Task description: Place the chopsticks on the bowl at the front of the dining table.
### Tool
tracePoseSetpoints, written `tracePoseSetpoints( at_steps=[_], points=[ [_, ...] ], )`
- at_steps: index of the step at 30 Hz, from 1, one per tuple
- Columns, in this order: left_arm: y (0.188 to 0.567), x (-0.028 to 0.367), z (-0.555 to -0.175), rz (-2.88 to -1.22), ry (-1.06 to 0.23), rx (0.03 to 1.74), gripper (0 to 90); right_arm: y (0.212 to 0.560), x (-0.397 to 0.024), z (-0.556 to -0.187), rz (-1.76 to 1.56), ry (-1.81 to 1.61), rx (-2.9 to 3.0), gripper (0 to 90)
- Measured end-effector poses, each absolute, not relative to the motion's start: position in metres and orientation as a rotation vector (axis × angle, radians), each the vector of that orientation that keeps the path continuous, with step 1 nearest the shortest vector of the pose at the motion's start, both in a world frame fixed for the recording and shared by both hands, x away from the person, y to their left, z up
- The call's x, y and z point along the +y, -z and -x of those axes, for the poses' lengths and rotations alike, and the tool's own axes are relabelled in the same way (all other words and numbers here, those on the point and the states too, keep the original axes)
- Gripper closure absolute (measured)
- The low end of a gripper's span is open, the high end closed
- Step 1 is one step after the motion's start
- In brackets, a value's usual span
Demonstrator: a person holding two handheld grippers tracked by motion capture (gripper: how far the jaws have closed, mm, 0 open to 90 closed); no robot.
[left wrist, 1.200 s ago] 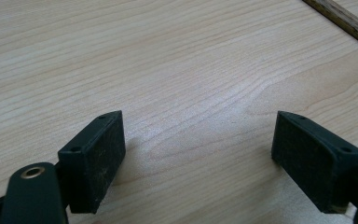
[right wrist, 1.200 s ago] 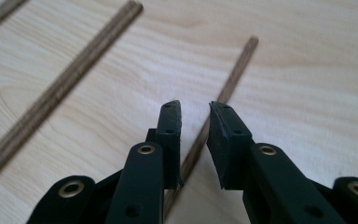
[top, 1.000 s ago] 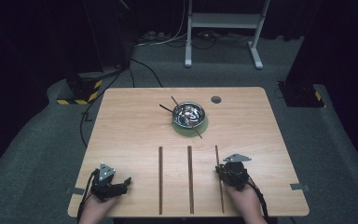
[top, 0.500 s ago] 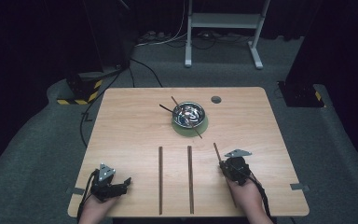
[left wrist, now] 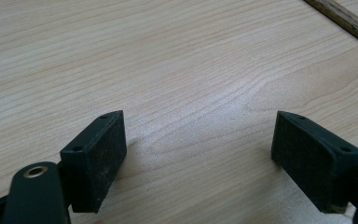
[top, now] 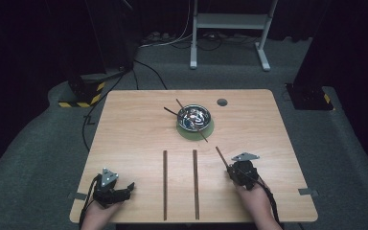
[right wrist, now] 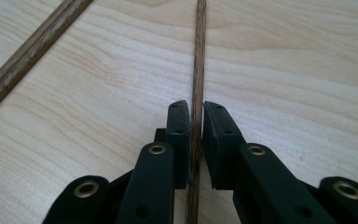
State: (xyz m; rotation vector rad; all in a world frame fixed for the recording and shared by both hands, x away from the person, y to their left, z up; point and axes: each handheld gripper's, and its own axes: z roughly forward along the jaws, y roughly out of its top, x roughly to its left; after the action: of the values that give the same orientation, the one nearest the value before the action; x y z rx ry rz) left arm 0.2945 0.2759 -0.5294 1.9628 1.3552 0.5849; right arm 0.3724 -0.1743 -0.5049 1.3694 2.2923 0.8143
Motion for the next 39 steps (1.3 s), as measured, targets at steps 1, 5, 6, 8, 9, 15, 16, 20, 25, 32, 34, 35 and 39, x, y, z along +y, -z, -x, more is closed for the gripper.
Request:
tracePoseSetpoints(
  at_steps=[1, 5, 6, 8, 9, 15, 16, 20, 25, 32, 34, 35, 39],
  points=[
    [0.529, 0.276, -0.294, -1.963, -0.585, 1.355, 17.7, 0.506, -0.175, -0.372, -1.37, -0.811, 2.295, 80.0],
    [0.529, 0.276, -0.295, -1.963, -0.582, 1.354, 17.7, 0.508, -0.174, -0.375, -1.375, -0.803, 2.294, 81.4],
    [0.529, 0.276, -0.295, -1.963, -0.582, 1.354, 17.7, 0.508, -0.174, -0.376, -1.355, -0.797, 2.293, 82.4],
    [0.529, 0.276, -0.295, -1.963, -0.581, 1.354, 17.7, 0.507, -0.174, -0.376, -1.355, -0.791, 2.299, 83.3],
    [0.529, 0.276, -0.295, -1.963, -0.581, 1.354, 17.7, 0.507, -0.174, -0.376, -1.36, -0.794, 2.298, 83.3],
    [0.529, 0.276, -0.295, -1.963, -0.582, 1.354, 17.7, 0.507, -0.173, -0.377, -1.356, -0.791, 2.297, 83.9],
    [0.529, 0.276, -0.295, -1.963, -0.582, 1.354, 17.7, 0.507, -0.173, -0.377, -1.361, -0.788, 2.298, 84.0],
    [0.529, 0.276, -0.295, -1.963, -0.581, 1.354, 17.7, 0.501, -0.174, -0.378, -1.342, -0.801, 2.295, 84.0],
    [0.529, 0.276, -0.295, -1.963, -0.581, 1.354, 17.7, 0.491, -0.174, -0.382, -1.32, -0.818, 2.272, 84.1],
    [0.529, 0.276, -0.295, -1.963, -0.581, 1.354, 17.7, 0.476, -0.171, -0.39, -1.282, -0.829, 2.259, 84.0],
    [0.529, 0.276, -0.295, -1.963, -0.581, 1.353, 17.7, 0.474, -0.171, -0.391, -1.281, -0.827, 2.267, 84.0],
    [0.529, 0.276, -0.295, -1.963, -0.58, 1.353, 17.7, 0.472, -0.17, -0.394, -1.268, -0.829, 2.256, 84.0],
    [0.529, 0.276, -0.295, -1.962, -0.58, 1.353, 17.7, 0.463, -0.164, -0.406, -1.255, -0.838, 2.258, 84.0]
  ],
)
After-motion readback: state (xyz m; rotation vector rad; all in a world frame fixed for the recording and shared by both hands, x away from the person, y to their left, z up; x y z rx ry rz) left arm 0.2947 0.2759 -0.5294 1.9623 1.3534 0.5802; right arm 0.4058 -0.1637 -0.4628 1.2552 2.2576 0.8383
